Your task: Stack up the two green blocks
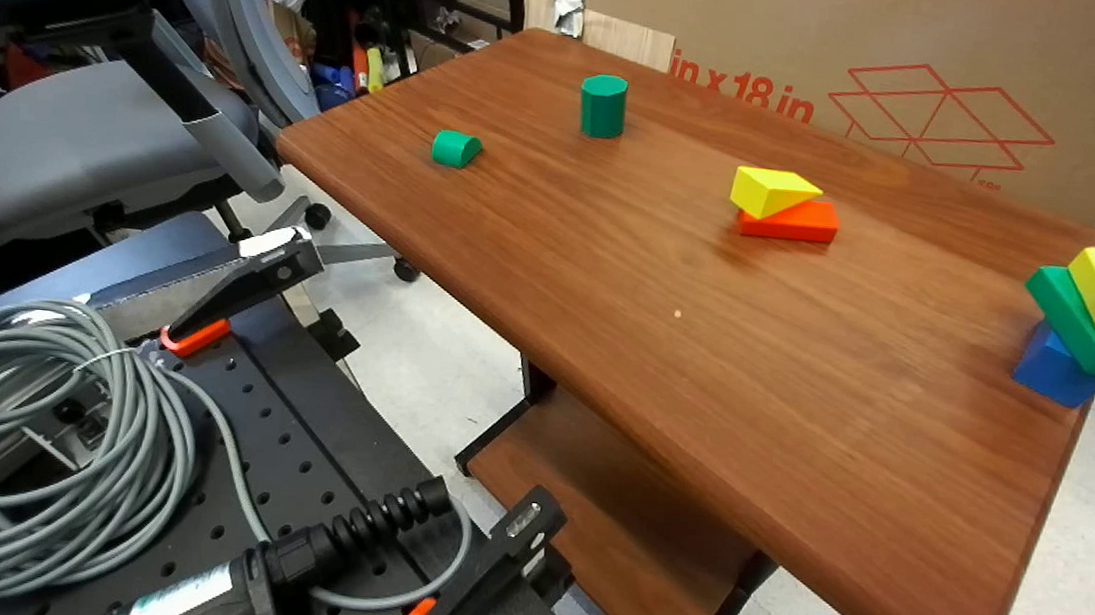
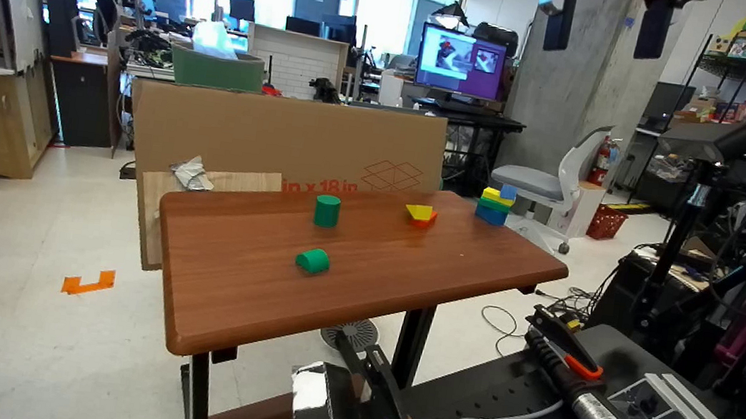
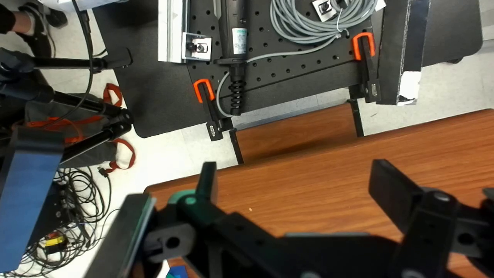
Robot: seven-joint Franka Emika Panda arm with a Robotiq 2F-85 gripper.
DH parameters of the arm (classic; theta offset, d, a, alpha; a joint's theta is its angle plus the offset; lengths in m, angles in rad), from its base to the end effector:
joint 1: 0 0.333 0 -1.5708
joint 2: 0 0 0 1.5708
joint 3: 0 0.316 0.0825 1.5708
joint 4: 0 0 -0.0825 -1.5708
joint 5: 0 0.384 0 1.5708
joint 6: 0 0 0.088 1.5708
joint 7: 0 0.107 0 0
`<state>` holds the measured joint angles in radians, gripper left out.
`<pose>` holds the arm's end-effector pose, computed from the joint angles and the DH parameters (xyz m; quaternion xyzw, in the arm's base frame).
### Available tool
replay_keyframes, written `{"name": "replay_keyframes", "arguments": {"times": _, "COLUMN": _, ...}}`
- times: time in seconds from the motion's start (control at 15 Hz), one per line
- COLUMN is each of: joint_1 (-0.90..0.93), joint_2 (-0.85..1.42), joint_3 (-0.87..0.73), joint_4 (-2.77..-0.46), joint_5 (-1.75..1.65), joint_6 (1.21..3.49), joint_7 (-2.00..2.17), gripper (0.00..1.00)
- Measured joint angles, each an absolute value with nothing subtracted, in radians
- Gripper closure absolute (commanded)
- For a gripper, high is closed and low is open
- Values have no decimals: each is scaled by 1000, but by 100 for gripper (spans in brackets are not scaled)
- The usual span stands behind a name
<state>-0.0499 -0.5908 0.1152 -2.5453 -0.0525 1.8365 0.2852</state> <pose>0.3541 0.0200 0.4566 0.9902 -0.1125 -0.0505 0.0660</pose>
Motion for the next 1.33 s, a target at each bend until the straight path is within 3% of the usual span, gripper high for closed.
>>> {"name": "replay_keyframes", "arguments": {"times": 0.73, "joint_1": 15, "joint_2": -250, "joint_3": 150, "joint_4": -2545, "joint_5": -51, "joint_6": 2311, "joint_7": 287, "gripper": 0}}
{"name": "replay_keyframes", "arguments": {"times": 1.33, "joint_1": 95, "joint_2": 90, "joint_3": 161, "joint_4": -2389, "joint_5": -256, "joint_6": 2346, "joint_7": 180, "gripper": 0}}
